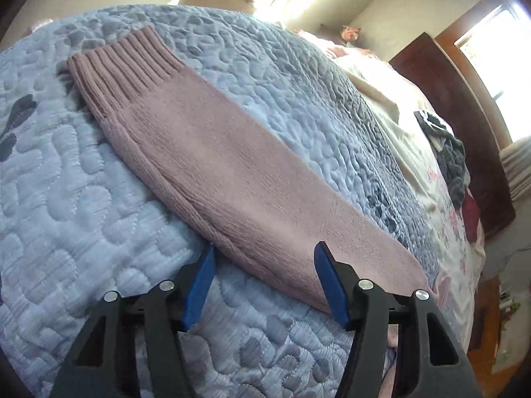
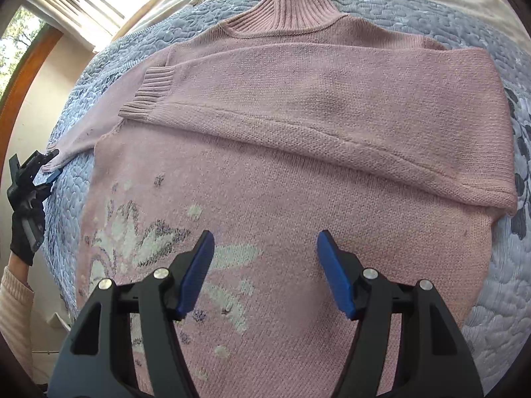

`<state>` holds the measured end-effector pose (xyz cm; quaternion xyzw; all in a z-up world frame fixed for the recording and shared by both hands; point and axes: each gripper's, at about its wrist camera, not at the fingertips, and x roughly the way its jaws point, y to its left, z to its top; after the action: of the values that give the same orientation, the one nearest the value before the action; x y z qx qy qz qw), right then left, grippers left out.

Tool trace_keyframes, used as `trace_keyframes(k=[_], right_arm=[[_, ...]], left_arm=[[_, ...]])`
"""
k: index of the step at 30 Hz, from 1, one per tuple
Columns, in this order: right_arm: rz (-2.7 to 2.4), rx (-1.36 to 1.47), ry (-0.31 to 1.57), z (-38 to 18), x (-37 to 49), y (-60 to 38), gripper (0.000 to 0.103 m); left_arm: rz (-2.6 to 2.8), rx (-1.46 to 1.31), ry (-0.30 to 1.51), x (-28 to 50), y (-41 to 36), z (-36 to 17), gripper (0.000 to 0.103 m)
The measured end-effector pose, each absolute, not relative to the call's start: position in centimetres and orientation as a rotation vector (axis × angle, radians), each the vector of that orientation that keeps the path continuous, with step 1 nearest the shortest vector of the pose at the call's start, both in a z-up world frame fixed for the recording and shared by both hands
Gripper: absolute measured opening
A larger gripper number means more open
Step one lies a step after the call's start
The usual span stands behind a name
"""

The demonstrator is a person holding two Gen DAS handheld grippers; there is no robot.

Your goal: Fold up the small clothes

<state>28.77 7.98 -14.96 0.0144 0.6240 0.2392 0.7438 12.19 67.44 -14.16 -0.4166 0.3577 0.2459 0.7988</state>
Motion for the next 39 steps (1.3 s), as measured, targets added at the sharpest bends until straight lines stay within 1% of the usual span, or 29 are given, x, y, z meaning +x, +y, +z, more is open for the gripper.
trace_keyframes(k=[4,8,12,14,16,18,19,20,24,27,31,39], right_arm=[[0.502,0.017,1.371,-15.8,29.1,8.6,0.066],[0.486,0.016,1.370,-16.6,29.7,9.0,0.066],[0.487,0.012,1.362,-17.0,29.7,9.0,0.066],[0.493,0.001,1.360,-17.0,29.7,8.9,0.066],[0.496,0.000,1.361,-17.1,29.7,8.8,0.066],[0.496,0.003,1.361,-17.0,29.6,8.8,0.066],[0.494,0.003,1.361,-17.0,29.6,8.7,0.065],[0.494,0.002,1.359,-17.0,29.5,8.6,0.065],[0.494,0.006,1.357,-16.8,29.3,8.4,0.064],[0.492,0.019,1.359,-16.6,29.2,8.1,0.063],[0.486,0.041,1.361,-16.2,29.0,7.4,0.060],[0.459,0.048,1.339,-15.2,28.6,5.6,0.060]], left_arm=[[0.554,-0.994,0.699,11.2,71.6,-14.7,0.060],[0.550,-0.996,0.654,11.4,73.6,-15.0,0.059],[0.562,-1.015,0.612,11.7,75.1,-15.4,0.055],[0.575,-1.003,0.616,12.3,75.4,-15.4,0.051],[0.589,-0.982,0.632,12.5,75.6,-15.2,0.040],[0.587,-0.972,0.650,12.8,75.7,-15.0,0.014],[0.585,-0.975,0.653,12.9,75.7,-15.0,0.010],[0.577,-0.976,0.645,12.9,75.5,-14.7,0.008],[0.515,-0.953,0.601,13.6,73.4,-12.9,0.007],[0.434,-0.901,0.595,15.0,70.3,-11.0,0.007],[0.321,-0.833,0.619,17.7,65.0,-9.4,0.007],[0.124,-0.705,0.668,23.6,51.6,-7.7,0.007]])
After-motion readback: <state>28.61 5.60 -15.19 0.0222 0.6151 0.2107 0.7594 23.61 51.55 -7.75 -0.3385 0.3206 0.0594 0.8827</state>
